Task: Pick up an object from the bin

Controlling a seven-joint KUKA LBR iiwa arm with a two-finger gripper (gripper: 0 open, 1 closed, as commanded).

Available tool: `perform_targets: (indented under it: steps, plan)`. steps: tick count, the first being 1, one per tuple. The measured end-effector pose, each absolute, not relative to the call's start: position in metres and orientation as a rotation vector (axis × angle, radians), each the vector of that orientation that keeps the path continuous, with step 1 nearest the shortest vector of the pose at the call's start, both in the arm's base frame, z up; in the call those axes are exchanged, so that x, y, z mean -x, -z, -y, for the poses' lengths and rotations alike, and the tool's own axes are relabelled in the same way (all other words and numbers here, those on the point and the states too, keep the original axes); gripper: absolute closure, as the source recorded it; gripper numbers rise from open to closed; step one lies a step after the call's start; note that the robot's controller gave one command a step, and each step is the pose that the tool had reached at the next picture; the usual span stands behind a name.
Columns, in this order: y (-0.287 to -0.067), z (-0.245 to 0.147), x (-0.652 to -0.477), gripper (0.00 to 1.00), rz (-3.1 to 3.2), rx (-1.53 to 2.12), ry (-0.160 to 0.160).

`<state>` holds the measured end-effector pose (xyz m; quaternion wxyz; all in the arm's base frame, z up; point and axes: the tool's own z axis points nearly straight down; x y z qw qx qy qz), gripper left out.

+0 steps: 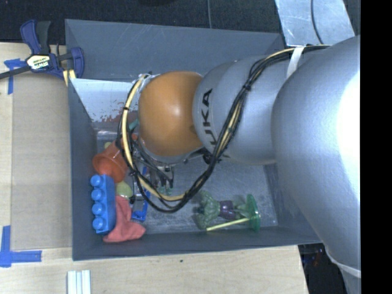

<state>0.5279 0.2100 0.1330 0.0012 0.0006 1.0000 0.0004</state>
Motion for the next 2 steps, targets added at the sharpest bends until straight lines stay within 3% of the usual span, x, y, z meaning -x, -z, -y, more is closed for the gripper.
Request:
perform_targets:
  steps: [1, 2]
  plan:
    - [-0.095, -0.183, -0.536, 0.00, -3.090, 0.505, 0.001]
    - [-0.098, -0.174, -0.525, 0.00, -3.036, 0.778, -0.001]
